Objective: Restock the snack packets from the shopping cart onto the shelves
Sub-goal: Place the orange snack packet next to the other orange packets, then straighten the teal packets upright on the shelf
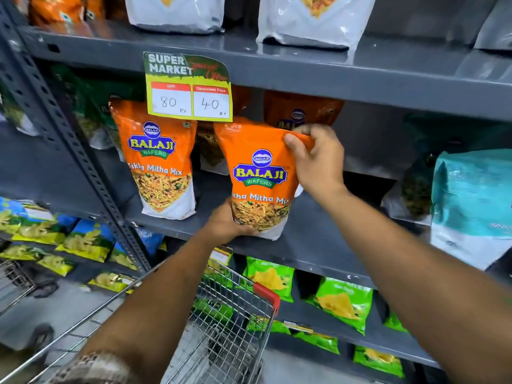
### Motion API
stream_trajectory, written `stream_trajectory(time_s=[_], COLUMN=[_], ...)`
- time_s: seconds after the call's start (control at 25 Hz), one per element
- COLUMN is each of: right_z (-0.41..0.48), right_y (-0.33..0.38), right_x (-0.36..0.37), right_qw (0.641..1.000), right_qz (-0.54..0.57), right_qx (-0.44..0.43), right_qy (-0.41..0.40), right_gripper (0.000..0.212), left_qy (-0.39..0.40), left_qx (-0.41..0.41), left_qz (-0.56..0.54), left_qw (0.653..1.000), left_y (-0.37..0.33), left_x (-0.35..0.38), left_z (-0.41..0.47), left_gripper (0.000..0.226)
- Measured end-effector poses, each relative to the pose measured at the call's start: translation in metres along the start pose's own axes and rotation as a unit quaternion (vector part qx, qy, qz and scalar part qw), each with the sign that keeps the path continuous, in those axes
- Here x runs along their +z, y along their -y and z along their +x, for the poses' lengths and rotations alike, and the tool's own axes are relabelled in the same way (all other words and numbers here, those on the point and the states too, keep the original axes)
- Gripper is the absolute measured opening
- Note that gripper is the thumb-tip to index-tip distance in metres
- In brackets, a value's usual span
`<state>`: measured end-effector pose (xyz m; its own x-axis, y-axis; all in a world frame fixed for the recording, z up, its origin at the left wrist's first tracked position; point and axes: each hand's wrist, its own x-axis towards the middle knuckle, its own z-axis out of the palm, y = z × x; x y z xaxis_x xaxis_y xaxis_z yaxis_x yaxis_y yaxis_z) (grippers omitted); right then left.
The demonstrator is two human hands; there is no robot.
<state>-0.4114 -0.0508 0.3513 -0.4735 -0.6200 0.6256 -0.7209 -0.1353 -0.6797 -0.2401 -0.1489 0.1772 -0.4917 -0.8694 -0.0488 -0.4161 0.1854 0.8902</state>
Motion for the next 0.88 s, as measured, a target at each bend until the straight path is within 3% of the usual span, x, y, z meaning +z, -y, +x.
stream_trajectory(time_s=[0.08,0.16,0.28,0.44,0.52,0.56,0.64,0.68,0.72,0.8,0.88], right_z=[-0.017,-0.04,-0.082,-0.107,-0.106,-0.105,-0.099,-0.091,-0.08,-0.051,-0.042], right_y=[-0.016,-0.036,-0.068,-0.082,-0.078,-0.077,-0.081,-0.083,-0.088,-0.106,-0.124], right_x=[0.008,0.016,0.033,0.037,0.029,0.025,-0.006,-0.028,-0.056,-0.122,-0.175], right_qw=[0.985,0.957,0.938,0.943,0.935,0.936,0.966,0.985,0.997,0.989,0.977], right_qz=[0.157,0.26,0.203,0.149,0.167,0.166,0.09,0.043,-0.012,-0.123,-0.15], right_qx=[0.05,0.123,0.187,0.195,0.205,0.213,0.191,0.136,0.057,-0.07,-0.088], right_qy=[-0.043,0.027,0.21,0.227,0.236,0.226,0.147,0.096,0.046,-0.048,-0.122], right_gripper=[0.043,0.059,0.063,0.047,0.054,0.064,0.079,0.074,0.065,0.042,0.027], left_qy=[-0.004,-0.005,0.009,0.043,0.047,0.016,-0.13,-0.206,-0.232,-0.147,-0.011], left_qx=[-0.002,0.003,0.018,0.028,0.033,0.034,0.066,0.095,0.134,0.235,0.243], left_qz=[0.007,0.006,0.007,0.019,0.005,-0.016,-0.051,-0.043,-0.027,-0.012,-0.049], left_qw=[1.0,1.0,1.0,0.998,0.998,0.999,0.988,0.973,0.963,0.961,0.969], left_y=[-0.001,-0.001,-0.004,-0.009,-0.014,-0.014,-0.011,-0.008,-0.013,-0.029,-0.067], left_x=[0.001,0.002,-0.001,-0.006,-0.003,-0.001,0.02,0.036,0.056,0.114,0.174], left_z=[-0.001,0.0,-0.002,-0.004,-0.007,-0.013,-0.041,-0.064,-0.088,-0.111,-0.101], left_gripper=[0.085,0.083,0.089,0.091,0.097,0.102,0.097,0.088,0.082,0.079,0.078])
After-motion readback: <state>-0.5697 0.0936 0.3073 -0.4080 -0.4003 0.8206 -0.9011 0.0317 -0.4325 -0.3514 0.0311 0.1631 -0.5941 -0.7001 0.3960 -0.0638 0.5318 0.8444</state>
